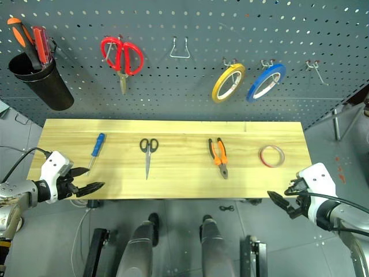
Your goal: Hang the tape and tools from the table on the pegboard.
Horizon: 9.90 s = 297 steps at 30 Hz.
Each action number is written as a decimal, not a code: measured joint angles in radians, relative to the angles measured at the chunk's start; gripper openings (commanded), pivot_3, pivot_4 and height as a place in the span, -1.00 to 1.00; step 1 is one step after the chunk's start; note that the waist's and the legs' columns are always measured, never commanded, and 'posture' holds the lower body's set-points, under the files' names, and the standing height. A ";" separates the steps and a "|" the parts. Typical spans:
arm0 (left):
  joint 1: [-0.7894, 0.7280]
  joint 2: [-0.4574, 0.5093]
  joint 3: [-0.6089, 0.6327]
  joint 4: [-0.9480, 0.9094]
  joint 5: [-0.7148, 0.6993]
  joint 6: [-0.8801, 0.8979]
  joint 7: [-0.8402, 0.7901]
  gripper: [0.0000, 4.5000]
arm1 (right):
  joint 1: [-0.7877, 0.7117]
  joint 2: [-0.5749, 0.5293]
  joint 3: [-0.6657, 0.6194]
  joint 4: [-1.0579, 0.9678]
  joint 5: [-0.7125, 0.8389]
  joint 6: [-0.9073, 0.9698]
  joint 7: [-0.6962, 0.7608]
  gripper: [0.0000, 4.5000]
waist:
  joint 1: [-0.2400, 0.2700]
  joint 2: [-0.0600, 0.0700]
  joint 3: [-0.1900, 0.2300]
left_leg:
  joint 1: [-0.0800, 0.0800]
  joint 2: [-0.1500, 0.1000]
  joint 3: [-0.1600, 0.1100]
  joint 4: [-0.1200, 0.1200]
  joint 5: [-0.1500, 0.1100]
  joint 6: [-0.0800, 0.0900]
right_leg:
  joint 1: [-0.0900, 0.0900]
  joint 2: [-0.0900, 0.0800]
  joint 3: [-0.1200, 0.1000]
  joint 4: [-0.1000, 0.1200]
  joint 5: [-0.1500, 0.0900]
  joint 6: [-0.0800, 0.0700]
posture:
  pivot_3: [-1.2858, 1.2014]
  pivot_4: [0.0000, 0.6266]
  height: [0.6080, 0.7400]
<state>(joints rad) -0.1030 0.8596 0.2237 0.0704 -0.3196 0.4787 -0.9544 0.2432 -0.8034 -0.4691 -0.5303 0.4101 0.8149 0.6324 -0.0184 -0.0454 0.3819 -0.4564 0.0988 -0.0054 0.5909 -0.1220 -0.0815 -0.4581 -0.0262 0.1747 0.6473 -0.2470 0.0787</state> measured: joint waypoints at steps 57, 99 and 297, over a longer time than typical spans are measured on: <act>-0.509 -0.301 -0.319 -0.211 -0.233 -0.085 -0.324 1.00 | -0.966 0.111 0.546 1.444 -0.447 -0.596 0.056 0.97 | 0.004 -0.001 0.001 | -0.005 -0.004 -0.004 0.006 0.001 0.000 | 0.002 0.000 0.000 0.000 0.005 0.001 | 0.10 0.38 1.00; -0.642 -0.444 -0.282 -0.231 -0.351 -0.010 -0.203 1.00 | -0.367 -0.038 0.284 0.407 -0.626 -0.613 -0.145 -1.00 | 0.013 0.010 0.009 | -0.006 -0.008 -0.009 0.010 0.001 -0.001 | 0.003 -0.002 0.000 0.001 0.003 0.009 | 0.06 0.36 1.00; -0.623 -0.263 0.015 -0.174 -0.460 0.178 0.180 1.00 | -1.312 0.536 0.416 0.801 -0.279 -0.829 -0.288 0.99 | 0.040 0.007 0.031 | -0.036 -0.015 -0.045 0.000 0.023 -0.008 | -0.016 -0.003 -0.031 0.010 0.017 -0.006 | 0.14 0.29 1.00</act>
<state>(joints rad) -0.7259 0.5967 0.2387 -0.1031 -0.7793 0.6563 -0.7747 -1.0693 -0.2677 -0.0532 0.2708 0.1309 -0.0145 0.3442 0.0220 -0.0386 0.4125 -0.4920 0.0833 -0.0506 0.5913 -0.0994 -0.0895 -0.4739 -0.0296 0.1436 0.6571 -0.2299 0.0726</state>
